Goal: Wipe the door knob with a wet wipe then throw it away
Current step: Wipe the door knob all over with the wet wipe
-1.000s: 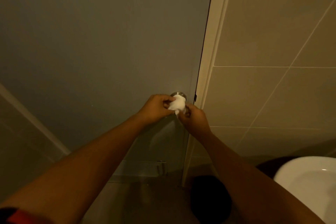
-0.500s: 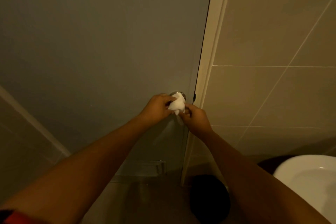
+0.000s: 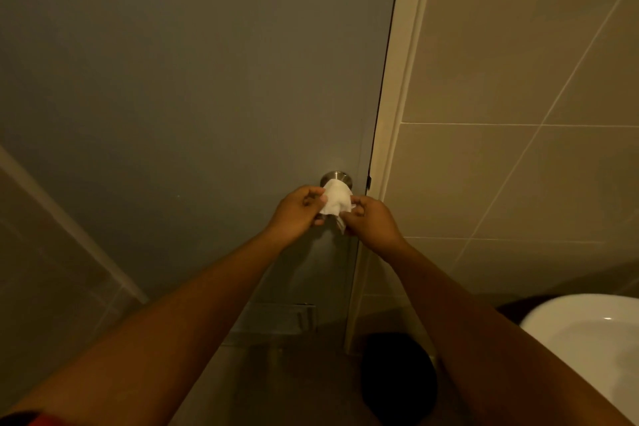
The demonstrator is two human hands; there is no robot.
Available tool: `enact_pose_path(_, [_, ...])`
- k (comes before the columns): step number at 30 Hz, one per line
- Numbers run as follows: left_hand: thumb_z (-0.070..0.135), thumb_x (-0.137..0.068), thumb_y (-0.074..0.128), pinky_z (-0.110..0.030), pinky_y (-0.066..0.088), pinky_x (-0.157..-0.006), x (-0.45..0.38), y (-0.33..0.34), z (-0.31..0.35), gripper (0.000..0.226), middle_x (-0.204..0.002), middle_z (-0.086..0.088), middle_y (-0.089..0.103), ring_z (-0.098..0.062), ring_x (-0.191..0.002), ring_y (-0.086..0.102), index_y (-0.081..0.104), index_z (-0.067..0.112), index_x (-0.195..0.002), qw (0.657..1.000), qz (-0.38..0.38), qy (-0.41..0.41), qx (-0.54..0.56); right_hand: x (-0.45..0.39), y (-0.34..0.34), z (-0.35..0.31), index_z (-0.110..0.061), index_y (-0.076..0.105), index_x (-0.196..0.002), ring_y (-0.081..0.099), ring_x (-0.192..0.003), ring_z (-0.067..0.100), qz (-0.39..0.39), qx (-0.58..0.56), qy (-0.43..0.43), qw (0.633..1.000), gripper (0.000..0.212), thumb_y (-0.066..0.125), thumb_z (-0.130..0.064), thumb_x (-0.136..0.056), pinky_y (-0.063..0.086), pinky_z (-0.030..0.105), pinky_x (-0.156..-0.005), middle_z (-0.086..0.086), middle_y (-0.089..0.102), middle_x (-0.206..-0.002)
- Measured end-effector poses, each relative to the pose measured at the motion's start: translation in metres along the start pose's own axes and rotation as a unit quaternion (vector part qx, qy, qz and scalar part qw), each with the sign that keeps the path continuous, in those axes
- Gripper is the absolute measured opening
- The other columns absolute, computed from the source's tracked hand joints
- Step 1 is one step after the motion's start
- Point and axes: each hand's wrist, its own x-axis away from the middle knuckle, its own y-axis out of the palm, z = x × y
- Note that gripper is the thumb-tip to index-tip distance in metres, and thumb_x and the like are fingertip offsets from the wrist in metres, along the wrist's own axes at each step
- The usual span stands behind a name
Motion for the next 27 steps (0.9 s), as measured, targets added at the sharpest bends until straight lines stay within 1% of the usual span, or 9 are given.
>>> enact_pose_path(5, [0.018, -0.090, 0.063, -0.022, 0.043, -0.095, 0.000, -0.004, 0.004, 0.035, -0.127, -0.010, 0.058, -0.023, -0.114, 0.059, 0.062, 0.010, -0.125, 0.976, 0.037, 0.121, -0.179, -0.004, -0.001, -0.007, -0.013, 0.058, -0.124, 0.057, -0.099, 0.019, 0.076, 0.196, -0.093, 0.973, 0.045, 0.070, -0.026, -0.083, 0.051, 0.033, -0.088, 0.006, 0.057, -0.117])
enact_pose_path(8, [0.014, -0.084, 0.069, -0.017, 0.038, -0.098, 0.000, -0.007, 0.007, 0.043, -0.137, -0.009, 0.050, -0.021, -0.122, 0.054, 0.062, 0.008, -0.126, 0.939, 0.022, 0.220, -0.264, -0.010, -0.005, -0.013, -0.013, 0.057, -0.128, 0.048, -0.112, 0.022, 0.053, 0.275, -0.147, 0.949, 0.054, 0.072, -0.032, -0.079, 0.047, 0.035, -0.093, 0.007, 0.049, -0.122])
enact_pose_path(11, [0.015, -0.082, 0.071, -0.020, 0.043, -0.091, 0.002, -0.004, 0.008, 0.048, -0.128, -0.012, 0.059, -0.024, -0.113, 0.060, 0.060, 0.006, -0.128, 0.940, 0.008, 0.219, -0.263, -0.017, -0.008, -0.020, -0.010, 0.058, -0.128, 0.051, -0.114, 0.028, 0.009, 0.310, -0.170, 0.936, 0.051, 0.070, -0.027, -0.081, 0.045, 0.036, -0.093, 0.012, 0.054, -0.121])
enact_pose_path(15, [0.013, -0.083, 0.070, -0.014, 0.045, -0.074, 0.001, -0.003, 0.004, 0.042, -0.111, -0.013, 0.071, -0.020, -0.093, 0.067, 0.063, 0.008, -0.125, 0.961, -0.002, 0.161, -0.224, -0.016, -0.011, -0.025, -0.010, 0.057, -0.132, 0.058, -0.112, 0.030, -0.009, 0.281, -0.166, 0.945, 0.055, 0.071, -0.024, -0.081, 0.047, 0.035, -0.094, 0.016, 0.058, -0.125])
enact_pose_path(17, [0.014, -0.085, 0.068, -0.014, 0.046, -0.073, 0.000, -0.004, 0.006, 0.040, -0.110, -0.014, 0.072, -0.015, -0.089, 0.065, 0.064, 0.009, -0.125, 0.963, -0.010, 0.147, -0.225, -0.009, -0.009, -0.022, -0.008, 0.059, -0.129, 0.062, -0.108, 0.028, 0.013, 0.235, -0.152, 0.960, 0.050, 0.071, -0.022, -0.082, 0.048, 0.031, -0.090, 0.014, 0.062, -0.122])
enact_pose_path(20, [0.017, -0.083, 0.070, -0.023, 0.051, -0.089, -0.003, -0.002, 0.014, 0.048, -0.121, -0.011, 0.065, -0.022, -0.106, 0.064, 0.060, 0.012, -0.130, 0.956, -0.001, 0.173, -0.238, 0.003, -0.002, -0.007, -0.008, 0.065, -0.116, 0.062, -0.079, 0.013, 0.028, 0.129, -0.084, 0.988, 0.031, 0.067, -0.015, -0.087, 0.046, 0.022, -0.072, 0.003, 0.069, -0.093])
enact_pose_path(23, [0.020, -0.080, 0.072, -0.022, 0.046, -0.088, -0.004, -0.001, 0.021, 0.051, -0.119, -0.008, 0.062, -0.021, -0.107, 0.060, 0.060, 0.014, -0.130, 0.940, 0.005, 0.193, -0.283, 0.005, 0.005, 0.007, -0.016, 0.065, -0.092, 0.048, -0.061, 0.001, 0.023, 0.094, -0.051, 0.994, 0.005, 0.062, -0.014, -0.089, 0.038, 0.018, -0.058, -0.011, 0.053, -0.067])
enact_pose_path(25, [0.022, -0.080, 0.074, -0.022, 0.046, -0.085, -0.005, -0.003, 0.021, 0.050, -0.118, -0.011, 0.067, -0.023, -0.105, 0.064, 0.063, 0.012, -0.128, 0.950, 0.003, 0.171, -0.263, 0.004, 0.006, 0.004, -0.013, 0.068, -0.096, 0.052, -0.065, 0.004, 0.046, 0.071, -0.058, 0.995, 0.009, 0.064, -0.014, -0.088, 0.040, 0.017, -0.060, -0.005, 0.060, -0.074])
enact_pose_path(27, [0.022, -0.080, 0.075, -0.022, 0.046, -0.079, -0.004, -0.004, 0.018, 0.046, -0.112, -0.014, 0.072, -0.025, -0.100, 0.068, 0.066, 0.008, -0.123, 0.960, 0.001, 0.138, -0.245, 0.001, 0.001, -0.001, -0.007, 0.068, -0.113, 0.060, -0.079, 0.014, 0.072, 0.074, -0.075, 0.992, 0.026, 0.065, -0.010, -0.087, 0.045, 0.020, -0.074, 0.004, 0.067, -0.092])
